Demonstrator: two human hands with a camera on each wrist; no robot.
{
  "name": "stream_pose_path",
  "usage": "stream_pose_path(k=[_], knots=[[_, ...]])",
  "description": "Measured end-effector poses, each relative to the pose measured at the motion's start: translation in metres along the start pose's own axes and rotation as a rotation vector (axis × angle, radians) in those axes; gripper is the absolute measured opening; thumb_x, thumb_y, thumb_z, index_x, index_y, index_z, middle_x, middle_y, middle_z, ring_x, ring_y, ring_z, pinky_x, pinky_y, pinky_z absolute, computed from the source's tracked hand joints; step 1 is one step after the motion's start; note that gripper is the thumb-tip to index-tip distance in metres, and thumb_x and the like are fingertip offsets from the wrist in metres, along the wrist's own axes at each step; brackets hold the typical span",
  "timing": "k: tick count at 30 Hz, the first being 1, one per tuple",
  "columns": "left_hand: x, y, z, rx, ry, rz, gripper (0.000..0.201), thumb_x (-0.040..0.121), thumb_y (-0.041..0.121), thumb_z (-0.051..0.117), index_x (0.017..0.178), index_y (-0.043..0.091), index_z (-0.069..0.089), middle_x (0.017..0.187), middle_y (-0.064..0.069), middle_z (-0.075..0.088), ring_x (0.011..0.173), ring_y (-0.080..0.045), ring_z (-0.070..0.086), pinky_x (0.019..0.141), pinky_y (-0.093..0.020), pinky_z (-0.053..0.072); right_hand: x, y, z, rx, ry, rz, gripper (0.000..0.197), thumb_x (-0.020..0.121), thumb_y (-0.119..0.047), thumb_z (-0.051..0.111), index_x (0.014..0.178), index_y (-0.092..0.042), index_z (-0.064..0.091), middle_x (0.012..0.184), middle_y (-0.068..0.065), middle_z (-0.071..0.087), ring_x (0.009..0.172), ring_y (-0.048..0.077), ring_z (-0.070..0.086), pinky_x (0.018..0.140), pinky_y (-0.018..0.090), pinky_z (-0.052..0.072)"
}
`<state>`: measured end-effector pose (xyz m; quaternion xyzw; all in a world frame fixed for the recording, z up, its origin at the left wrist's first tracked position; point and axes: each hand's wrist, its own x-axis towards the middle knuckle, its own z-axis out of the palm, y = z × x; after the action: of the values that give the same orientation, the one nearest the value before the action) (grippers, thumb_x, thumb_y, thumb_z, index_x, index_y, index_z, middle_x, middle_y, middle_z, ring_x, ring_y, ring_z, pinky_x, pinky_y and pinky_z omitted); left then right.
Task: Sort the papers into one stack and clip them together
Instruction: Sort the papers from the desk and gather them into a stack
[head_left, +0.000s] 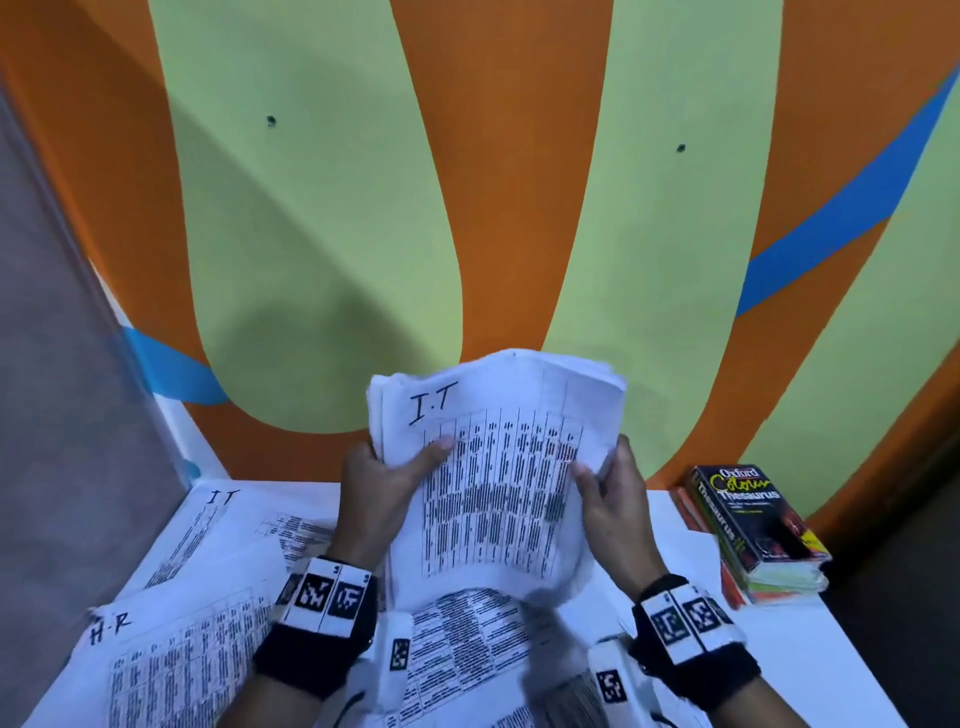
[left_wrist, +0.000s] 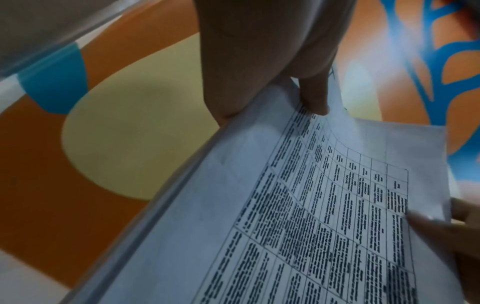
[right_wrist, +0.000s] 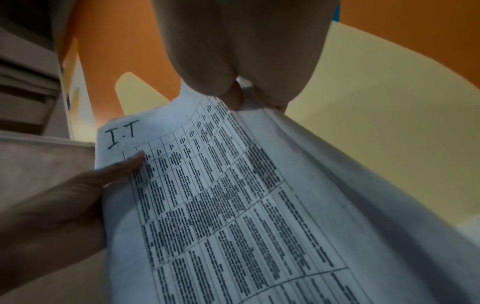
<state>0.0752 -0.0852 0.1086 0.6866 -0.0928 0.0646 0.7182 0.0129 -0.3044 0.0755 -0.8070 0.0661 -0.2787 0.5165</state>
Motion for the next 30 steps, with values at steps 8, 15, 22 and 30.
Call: stream_pose_path(k=[8, 15, 22, 30], knots=[[-0.003, -0.018, -0.011, 0.021, -0.052, -0.097, 0.033, 0.054, 0.025, 0.090, 0.080, 0.018, 0.071, 0.073, 0.012, 0.076, 0.078, -0.019, 0.074, 0.068, -0.035, 0.061, -0.010, 0.010, 0.000, 0.073, -0.073, 0.069, 0.033, 0.087, -0.047, 0.058, 0.112, -0.032, 0.043, 0.094, 0.016, 0.057, 0.091, 0.026, 0.061, 0.078, 0.047, 0.049], [-0.006, -0.020, -0.019, 0.009, -0.173, -0.069, 0.044, 0.055, 0.022, 0.090, 0.093, 0.019, 0.068, 0.085, 0.014, 0.076, 0.080, -0.004, 0.072, 0.068, -0.022, 0.057, -0.007, 0.010, 0.004, 0.208, -0.158, 0.085, 0.059, 0.090, -0.002, 0.060, 0.140, -0.016, 0.030, 0.122, -0.012, 0.054, 0.109, -0.006, 0.055, 0.103, 0.031, 0.046], [-0.010, -0.039, -0.035, 0.270, -0.063, -0.134, 0.047, 0.068, 0.051, 0.077, 0.060, 0.013, 0.050, 0.049, 0.002, 0.053, 0.044, -0.012, 0.048, 0.055, -0.025, 0.040, -0.010, 0.022, 0.025, 0.080, -0.155, 0.119, 0.040, 0.094, -0.013, 0.057, 0.124, -0.033, 0.039, 0.112, 0.014, 0.059, 0.105, 0.028, 0.058, 0.092, 0.044, 0.050], [-0.001, 0.011, -0.114, 0.547, 0.364, 0.148, 0.056, 0.081, 0.019, 0.073, 0.044, 0.015, 0.031, 0.029, 0.002, 0.034, 0.030, -0.004, 0.032, 0.037, -0.014, 0.022, -0.013, 0.051, 0.080, -0.712, -0.879, -0.073, 0.067, 0.084, -0.026, 0.067, 0.143, -0.018, 0.036, 0.144, 0.008, 0.039, 0.133, 0.028, 0.037, 0.103, 0.042, 0.041]])
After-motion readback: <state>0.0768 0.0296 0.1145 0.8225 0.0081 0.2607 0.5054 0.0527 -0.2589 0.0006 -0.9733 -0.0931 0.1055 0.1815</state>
